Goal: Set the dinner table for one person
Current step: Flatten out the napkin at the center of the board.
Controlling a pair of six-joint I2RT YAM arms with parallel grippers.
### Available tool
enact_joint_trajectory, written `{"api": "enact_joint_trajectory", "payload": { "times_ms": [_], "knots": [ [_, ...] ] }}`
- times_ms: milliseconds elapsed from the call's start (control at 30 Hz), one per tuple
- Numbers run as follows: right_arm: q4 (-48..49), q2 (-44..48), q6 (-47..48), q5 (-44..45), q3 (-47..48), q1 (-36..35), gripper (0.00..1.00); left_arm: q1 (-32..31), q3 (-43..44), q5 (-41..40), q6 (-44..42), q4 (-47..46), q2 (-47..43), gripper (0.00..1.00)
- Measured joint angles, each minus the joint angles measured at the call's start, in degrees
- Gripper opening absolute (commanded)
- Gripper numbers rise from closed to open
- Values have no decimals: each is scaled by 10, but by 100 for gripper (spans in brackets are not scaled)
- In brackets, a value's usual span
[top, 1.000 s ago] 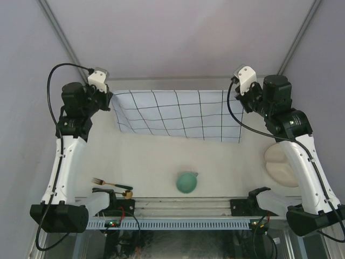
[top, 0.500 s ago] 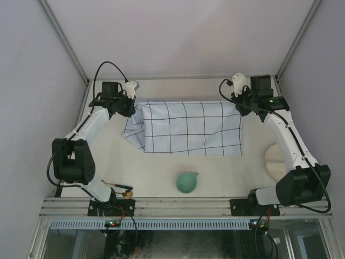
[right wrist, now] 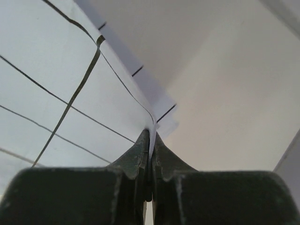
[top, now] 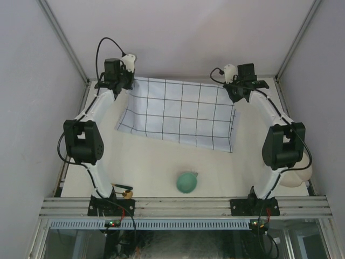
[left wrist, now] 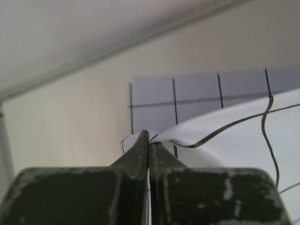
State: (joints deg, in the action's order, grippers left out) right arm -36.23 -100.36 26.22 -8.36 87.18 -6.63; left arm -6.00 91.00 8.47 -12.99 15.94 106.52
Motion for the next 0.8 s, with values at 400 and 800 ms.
{"api": "enact_joint_trajectory", "payload": {
  "times_ms": [400, 800],
  "knots": [
    [23, -218, -8, 69, 337, 3, 0, -2, 333, -50, -1, 15, 202, 0],
    [20, -151, -16, 85, 340, 5, 0, 0, 167, -50, 0, -17, 65, 0]
  ]
}}
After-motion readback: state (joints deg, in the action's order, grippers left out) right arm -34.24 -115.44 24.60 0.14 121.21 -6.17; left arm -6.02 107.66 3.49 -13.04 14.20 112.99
